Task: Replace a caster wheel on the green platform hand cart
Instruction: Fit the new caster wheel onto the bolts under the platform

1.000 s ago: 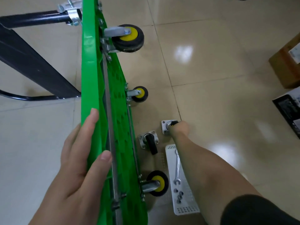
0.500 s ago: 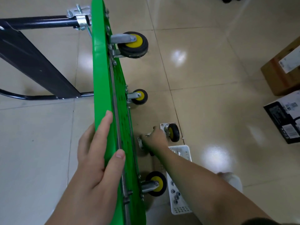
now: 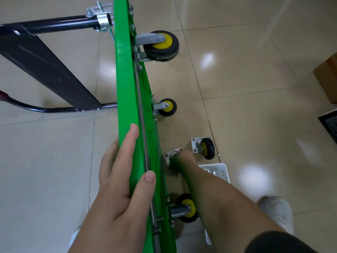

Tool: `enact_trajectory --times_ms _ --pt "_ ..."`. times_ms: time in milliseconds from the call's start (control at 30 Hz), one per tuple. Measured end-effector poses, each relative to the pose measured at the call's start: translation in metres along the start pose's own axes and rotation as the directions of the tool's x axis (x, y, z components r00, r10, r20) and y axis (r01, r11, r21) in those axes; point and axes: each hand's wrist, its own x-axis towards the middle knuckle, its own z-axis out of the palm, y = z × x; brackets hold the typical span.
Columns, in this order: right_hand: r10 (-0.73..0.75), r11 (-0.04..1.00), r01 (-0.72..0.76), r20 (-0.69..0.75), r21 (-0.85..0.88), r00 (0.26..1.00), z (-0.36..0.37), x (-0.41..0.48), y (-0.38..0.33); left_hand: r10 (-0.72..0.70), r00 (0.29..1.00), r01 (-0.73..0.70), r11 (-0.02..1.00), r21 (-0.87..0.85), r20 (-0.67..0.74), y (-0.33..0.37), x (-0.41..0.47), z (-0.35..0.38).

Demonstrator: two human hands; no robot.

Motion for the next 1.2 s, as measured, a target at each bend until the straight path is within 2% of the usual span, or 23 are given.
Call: enact_trajectory --times_ms 100,133,267,400,467,600,733,900,1100,1200 --pt "-0.081 0.992 0.078 -0.032 -0.097 0.996 -0.011 -0.022 0.013 -0.168 0.976 0.177 0.982 -0.061 0.137 -0.002 0.003 -0.001" --pt "-0.117 0.986 0.11 -0.055 -0.122 0.992 -0.017 -0.031 0.016 -0.179 0.97 0.193 0.978 -0.073 0.166 -0.001 0.003 -0.002" --pt "-0.218 0.973 0.224 -0.106 0.053 0.97 -0.059 -0.081 0.017 -0.201 0.952 0.216 0.976 -0.042 0.23 0.005 0.011 -0.009" --pt "-0.28 0.932 0.308 -0.16 0.191 0.947 -0.113 -0.165 0.021 -0.232 0.948 0.249 0.967 -0.055 0.217 0.013 0.007 -0.015" --pt "-0.315 0.917 0.339 -0.14 0.209 0.939 -0.137 -0.21 0.031 -0.237 0.946 0.26 0.963 -0.078 0.221 0.015 -0.004 -0.015" --pt "-0.463 0.873 0.473 -0.106 0.119 0.88 -0.175 -0.292 0.057 -0.233 0.934 0.275 0.953 -0.127 0.271 0.027 -0.028 -0.015" --pt "-0.585 0.81 0.586 0.034 -0.015 0.81 -0.183 -0.341 0.077 -0.234 0.929 0.285 0.947 -0.151 0.286 0.031 -0.05 -0.023" --pt "-0.681 0.696 0.691 0.127 -0.194 0.721 -0.172 -0.344 0.079 -0.205 0.934 0.266 0.945 -0.188 0.292 0.033 -0.063 -0.026" --pt "-0.7 0.664 0.726 0.192 -0.182 0.688 -0.173 -0.331 0.067 -0.178 0.941 0.242 0.949 -0.204 0.288 0.024 -0.07 -0.021" --pt "-0.712 0.639 0.749 0.234 -0.175 0.662 -0.173 -0.326 0.056 -0.203 0.941 0.273 0.928 -0.254 0.27 0.019 -0.072 -0.018"
